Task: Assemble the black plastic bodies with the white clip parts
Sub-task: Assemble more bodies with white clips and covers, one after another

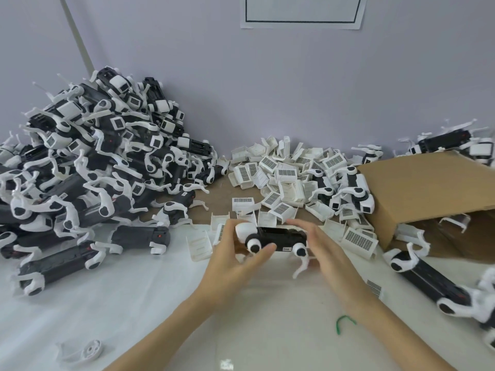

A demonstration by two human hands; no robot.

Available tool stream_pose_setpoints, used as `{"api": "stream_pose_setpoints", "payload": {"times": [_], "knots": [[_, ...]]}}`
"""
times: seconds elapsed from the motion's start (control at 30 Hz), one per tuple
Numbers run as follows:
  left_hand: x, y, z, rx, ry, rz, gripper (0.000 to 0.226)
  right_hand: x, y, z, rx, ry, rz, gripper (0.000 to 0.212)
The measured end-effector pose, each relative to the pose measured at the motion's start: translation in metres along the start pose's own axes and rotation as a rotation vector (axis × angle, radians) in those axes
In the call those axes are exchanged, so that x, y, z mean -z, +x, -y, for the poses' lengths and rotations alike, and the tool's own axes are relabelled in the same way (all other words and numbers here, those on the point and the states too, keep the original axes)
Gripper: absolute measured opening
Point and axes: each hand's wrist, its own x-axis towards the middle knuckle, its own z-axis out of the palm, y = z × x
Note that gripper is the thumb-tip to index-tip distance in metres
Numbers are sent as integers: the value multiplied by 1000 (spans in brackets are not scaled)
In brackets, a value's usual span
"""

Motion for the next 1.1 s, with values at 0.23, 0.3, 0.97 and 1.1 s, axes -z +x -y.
{"api": "stream_pose_setpoints", "payload": {"times": [0.23,0.3,0.97,1.1], "knots": [[5,1,12,-62,119,56,47,18,86,-7,100,-636,31,63],[7,2,14,-103,141,48,45,20,112,-10,75,-802,218,77],[1,3,19,-98,121,99,45,16,39,-23,76,203,-193,26],[2,2,17,-87,112,115,47,11,29,-19,184,101,-168,13]]}}
